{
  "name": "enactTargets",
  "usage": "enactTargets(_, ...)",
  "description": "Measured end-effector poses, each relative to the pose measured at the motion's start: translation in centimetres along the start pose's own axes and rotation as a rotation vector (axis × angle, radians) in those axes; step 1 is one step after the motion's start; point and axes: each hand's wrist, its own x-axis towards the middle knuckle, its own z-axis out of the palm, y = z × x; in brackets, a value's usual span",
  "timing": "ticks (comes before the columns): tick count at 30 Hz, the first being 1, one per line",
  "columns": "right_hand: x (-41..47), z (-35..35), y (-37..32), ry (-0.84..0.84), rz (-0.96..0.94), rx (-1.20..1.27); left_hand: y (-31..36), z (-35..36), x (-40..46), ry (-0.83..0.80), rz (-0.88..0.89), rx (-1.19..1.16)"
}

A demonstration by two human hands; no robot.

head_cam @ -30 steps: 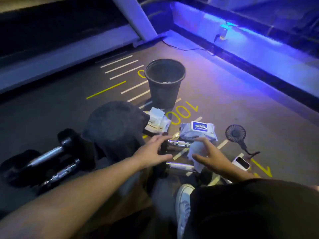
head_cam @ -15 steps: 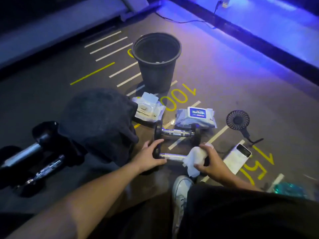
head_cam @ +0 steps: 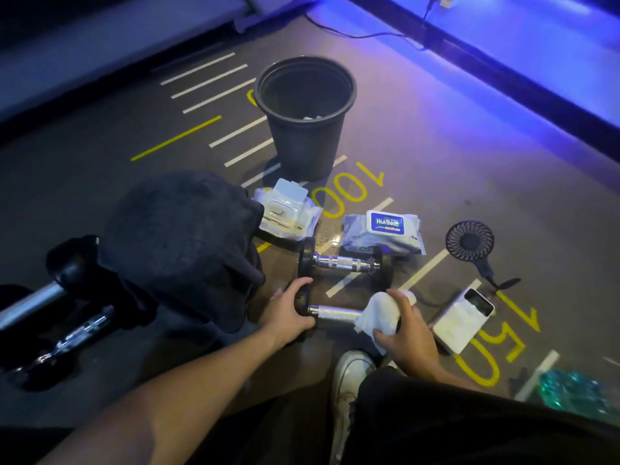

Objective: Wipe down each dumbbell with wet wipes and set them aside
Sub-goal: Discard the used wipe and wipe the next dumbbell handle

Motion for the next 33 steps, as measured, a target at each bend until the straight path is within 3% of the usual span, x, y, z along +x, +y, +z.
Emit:
enactTargets(7, -1.0, -0.7, -0.8, 0.075, -0.025, 0.02, 0.3, -0.3, -1.1, 0.026, 0.028, -0.032)
enactTargets(13, -1.1, -6.8, -5.4, 0.145, -0.175, 0.011, 4.9, -5.2, -2.6, 0.099, 0.146, -0.048)
enactTargets(24, -1.3, -19.1, -23.9, 0.281, -0.432, -0.017, 14.4, -23.2, -10.4, 0.44, 0.452, -0.133)
enactTargets(29, -2.5, -19.6, -33.8, 0.283, -0.553, -0.02, 13.2, -31.9, -14.8, 0.585, 0.493, -0.129)
enactTargets(33, -3.5, -16.4, -38.9, 0.232, -0.615, -0.002, 8.9, -35.7, -16.8, 0.668, 0.41, -0.12)
